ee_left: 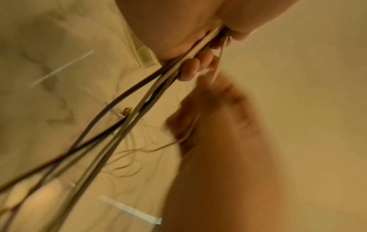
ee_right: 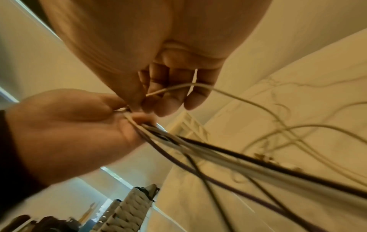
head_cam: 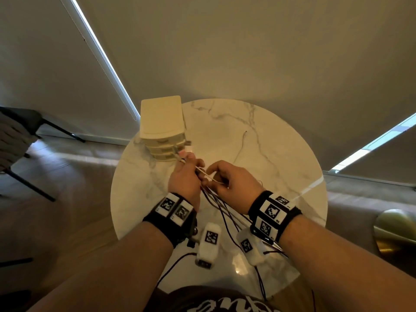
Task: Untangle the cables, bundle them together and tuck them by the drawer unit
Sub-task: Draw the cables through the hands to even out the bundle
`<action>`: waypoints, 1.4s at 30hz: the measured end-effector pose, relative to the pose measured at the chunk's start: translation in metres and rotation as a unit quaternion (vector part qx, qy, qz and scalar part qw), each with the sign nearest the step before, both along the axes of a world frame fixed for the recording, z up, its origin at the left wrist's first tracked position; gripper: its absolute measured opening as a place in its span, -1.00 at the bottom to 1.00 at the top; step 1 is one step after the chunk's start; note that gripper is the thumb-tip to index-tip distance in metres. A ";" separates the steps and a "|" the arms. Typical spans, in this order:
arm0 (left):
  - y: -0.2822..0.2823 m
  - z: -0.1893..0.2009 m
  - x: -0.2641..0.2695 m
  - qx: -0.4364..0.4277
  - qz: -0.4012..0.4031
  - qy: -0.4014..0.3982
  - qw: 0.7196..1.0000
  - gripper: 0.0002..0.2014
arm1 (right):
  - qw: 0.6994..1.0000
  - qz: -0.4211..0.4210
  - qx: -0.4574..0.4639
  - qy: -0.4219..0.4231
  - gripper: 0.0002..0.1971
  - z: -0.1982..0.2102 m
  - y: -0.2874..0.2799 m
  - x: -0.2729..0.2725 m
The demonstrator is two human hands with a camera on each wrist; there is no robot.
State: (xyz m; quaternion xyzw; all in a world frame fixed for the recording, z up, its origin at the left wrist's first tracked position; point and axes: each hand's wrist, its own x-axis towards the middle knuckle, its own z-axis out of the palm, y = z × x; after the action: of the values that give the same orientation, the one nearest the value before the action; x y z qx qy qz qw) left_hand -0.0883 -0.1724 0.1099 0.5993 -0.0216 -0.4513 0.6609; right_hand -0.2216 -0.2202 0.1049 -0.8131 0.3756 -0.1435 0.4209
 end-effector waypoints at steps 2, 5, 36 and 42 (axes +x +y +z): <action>-0.005 0.005 0.020 -0.021 0.054 0.053 0.997 -0.77 | 0.998 -0.014 0.004 0.054 -0.92 -0.023 -0.002 -0.019; -0.009 0.010 0.056 -0.086 0.133 0.096 0.983 -0.64 | 0.979 -0.020 0.031 0.201 -0.94 -0.065 -0.017 -0.057; -0.014 0.016 -0.002 -0.025 -0.225 -0.151 0.962 -0.65 | 0.969 0.012 -0.128 0.211 -0.74 0.030 -0.048 0.015; -0.013 0.011 0.006 -0.016 -0.267 -0.161 0.950 -0.77 | 0.971 0.006 -0.089 0.223 -0.85 0.007 -0.031 0.016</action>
State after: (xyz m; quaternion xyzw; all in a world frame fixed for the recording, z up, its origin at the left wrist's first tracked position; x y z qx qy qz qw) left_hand -0.0826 -0.1850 0.1213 0.6254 -0.2942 -0.5087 0.5133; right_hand -0.2055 -0.2511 0.1118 -0.8610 0.4411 0.0112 0.2529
